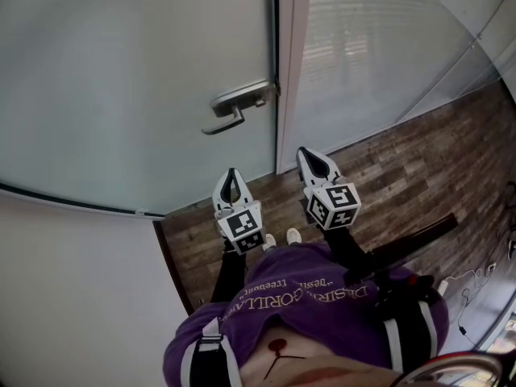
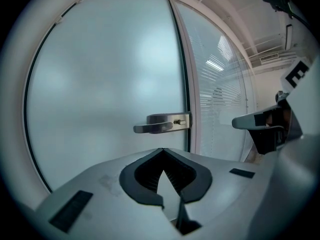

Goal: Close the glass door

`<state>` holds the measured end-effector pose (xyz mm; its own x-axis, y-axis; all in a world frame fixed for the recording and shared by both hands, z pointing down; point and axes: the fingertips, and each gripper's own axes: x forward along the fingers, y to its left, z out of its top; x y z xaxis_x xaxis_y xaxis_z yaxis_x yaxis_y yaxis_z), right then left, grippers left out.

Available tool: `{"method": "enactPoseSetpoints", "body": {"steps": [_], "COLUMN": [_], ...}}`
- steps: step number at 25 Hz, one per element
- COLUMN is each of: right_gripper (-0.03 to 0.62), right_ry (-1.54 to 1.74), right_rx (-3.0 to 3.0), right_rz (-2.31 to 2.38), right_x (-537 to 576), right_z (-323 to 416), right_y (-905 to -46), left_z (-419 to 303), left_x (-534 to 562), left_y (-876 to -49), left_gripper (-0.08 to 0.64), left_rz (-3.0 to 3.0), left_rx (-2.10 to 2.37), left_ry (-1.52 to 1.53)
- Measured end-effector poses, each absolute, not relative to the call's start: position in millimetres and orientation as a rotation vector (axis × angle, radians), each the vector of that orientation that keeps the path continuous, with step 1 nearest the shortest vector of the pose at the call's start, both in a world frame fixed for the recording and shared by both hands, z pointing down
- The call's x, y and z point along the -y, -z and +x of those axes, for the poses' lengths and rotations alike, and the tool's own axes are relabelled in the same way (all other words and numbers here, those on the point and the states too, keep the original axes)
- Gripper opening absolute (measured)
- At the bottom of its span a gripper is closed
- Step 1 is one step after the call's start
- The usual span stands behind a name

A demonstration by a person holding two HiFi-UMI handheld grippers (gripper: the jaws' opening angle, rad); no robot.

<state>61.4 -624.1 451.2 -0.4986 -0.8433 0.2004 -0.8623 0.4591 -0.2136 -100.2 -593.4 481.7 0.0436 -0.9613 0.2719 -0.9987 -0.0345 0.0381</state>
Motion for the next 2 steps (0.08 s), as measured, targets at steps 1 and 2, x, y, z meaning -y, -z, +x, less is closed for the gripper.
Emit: {"method": "enactPoseSetpoints", "body": {"steps": [1, 2], "right_gripper": [-0.003, -0.003], "right_ry": [-0.443, -0.441], "right_rx": [2.626, 2.626], "right_rz": [1.539, 1.541], "right_x": [624.0, 623.9], "right_z": [61.7, 62.0], "right_y": [-450.9, -450.5], "left_z": [-99.2, -98.4], "left_x": [594.2, 595.0], "left_y": [-479.0, -476.2], "left_gripper": [0.002, 0.002], "left_rz": [2.106, 2.111], "left_rx": [2.016, 2.014], "left_ry": [-0.235, -0.219]}}
